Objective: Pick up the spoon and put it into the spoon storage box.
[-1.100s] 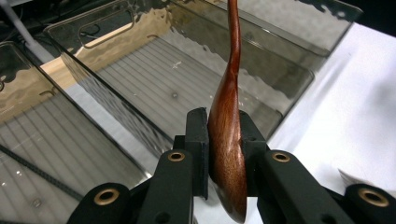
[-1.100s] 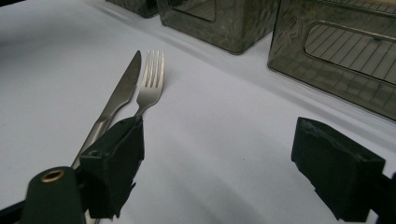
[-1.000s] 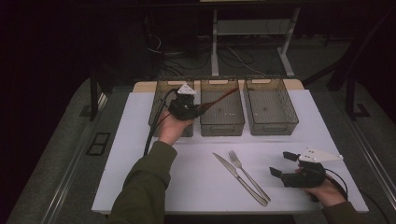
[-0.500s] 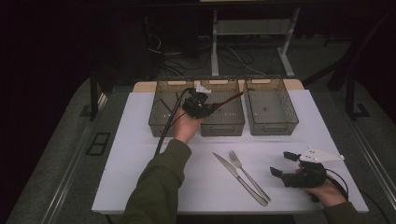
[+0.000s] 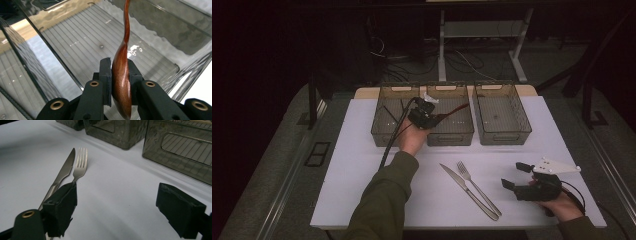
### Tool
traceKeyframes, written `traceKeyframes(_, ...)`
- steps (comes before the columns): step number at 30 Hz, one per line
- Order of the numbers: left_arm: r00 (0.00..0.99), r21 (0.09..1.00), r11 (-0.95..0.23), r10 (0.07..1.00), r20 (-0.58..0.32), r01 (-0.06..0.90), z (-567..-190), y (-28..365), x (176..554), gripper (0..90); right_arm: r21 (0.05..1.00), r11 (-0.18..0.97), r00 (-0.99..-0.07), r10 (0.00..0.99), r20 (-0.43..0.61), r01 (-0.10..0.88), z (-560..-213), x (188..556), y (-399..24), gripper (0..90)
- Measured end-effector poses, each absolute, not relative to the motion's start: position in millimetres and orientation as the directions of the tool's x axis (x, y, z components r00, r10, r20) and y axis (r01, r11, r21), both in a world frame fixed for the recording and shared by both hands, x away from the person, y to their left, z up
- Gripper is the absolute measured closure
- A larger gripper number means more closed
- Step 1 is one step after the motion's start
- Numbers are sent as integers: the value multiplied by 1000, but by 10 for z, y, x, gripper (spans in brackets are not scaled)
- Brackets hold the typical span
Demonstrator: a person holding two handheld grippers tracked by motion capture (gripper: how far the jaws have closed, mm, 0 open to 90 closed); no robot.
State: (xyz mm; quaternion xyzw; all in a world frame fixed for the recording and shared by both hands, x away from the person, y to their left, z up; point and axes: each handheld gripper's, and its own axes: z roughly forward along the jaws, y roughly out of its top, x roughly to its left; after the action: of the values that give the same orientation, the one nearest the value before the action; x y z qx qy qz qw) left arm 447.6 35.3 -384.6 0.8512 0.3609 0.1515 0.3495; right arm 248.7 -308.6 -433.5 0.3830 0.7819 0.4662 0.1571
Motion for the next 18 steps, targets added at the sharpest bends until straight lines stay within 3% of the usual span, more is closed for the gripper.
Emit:
traceKeyframes(5,699,703,-494,716,-6,512,-3862,341,4477,772,849,271,-657,746,112,453,-4335,2487,-3089,163)
traceKeyframes(18,721,749,-456,691,-41,480,-3764,389,4442,590,849,272,-657,746,112,453,-4335,2487,-3088,163)
